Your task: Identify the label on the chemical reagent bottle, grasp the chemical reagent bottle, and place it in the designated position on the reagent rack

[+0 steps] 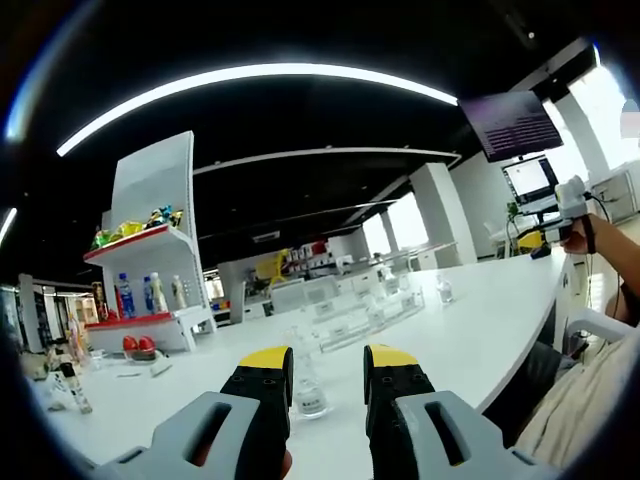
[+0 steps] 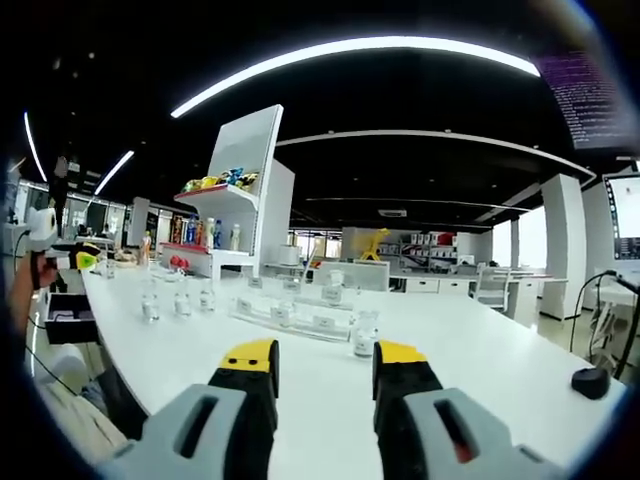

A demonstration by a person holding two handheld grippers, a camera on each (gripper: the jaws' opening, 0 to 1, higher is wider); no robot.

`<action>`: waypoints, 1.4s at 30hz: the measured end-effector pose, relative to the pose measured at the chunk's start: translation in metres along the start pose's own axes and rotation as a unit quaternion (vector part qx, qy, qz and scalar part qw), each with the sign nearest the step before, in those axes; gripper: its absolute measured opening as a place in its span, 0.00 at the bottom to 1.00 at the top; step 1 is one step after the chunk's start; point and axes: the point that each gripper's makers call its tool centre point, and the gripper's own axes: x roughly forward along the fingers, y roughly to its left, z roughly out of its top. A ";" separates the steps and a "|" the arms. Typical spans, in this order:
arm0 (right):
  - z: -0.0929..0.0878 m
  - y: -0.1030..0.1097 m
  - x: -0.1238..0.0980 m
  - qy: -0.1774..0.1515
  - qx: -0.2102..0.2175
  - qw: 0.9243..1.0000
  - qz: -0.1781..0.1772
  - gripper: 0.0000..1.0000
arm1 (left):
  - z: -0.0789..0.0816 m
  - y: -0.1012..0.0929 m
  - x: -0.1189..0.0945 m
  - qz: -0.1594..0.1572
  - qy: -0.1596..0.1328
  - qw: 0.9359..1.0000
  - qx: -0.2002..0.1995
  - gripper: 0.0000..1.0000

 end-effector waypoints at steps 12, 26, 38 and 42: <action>0.002 -0.003 0.000 -0.005 0.008 1.000 0.000 0.37 | -0.001 -0.005 0.005 -0.006 0.004 1.000 0.000 0.29; 0.000 -0.006 0.004 -0.001 0.010 1.000 -0.005 0.37 | 0.001 -0.008 0.007 -0.011 0.001 1.000 0.001 0.29; 0.002 -0.019 0.010 -0.006 0.023 1.000 -0.020 0.37 | -0.001 -0.009 0.012 -0.015 0.002 1.000 -0.001 0.29; -0.007 -0.023 0.019 0.003 0.028 0.999 -0.023 0.37 | -0.005 -0.008 0.015 -0.015 0.007 1.000 -0.002 0.29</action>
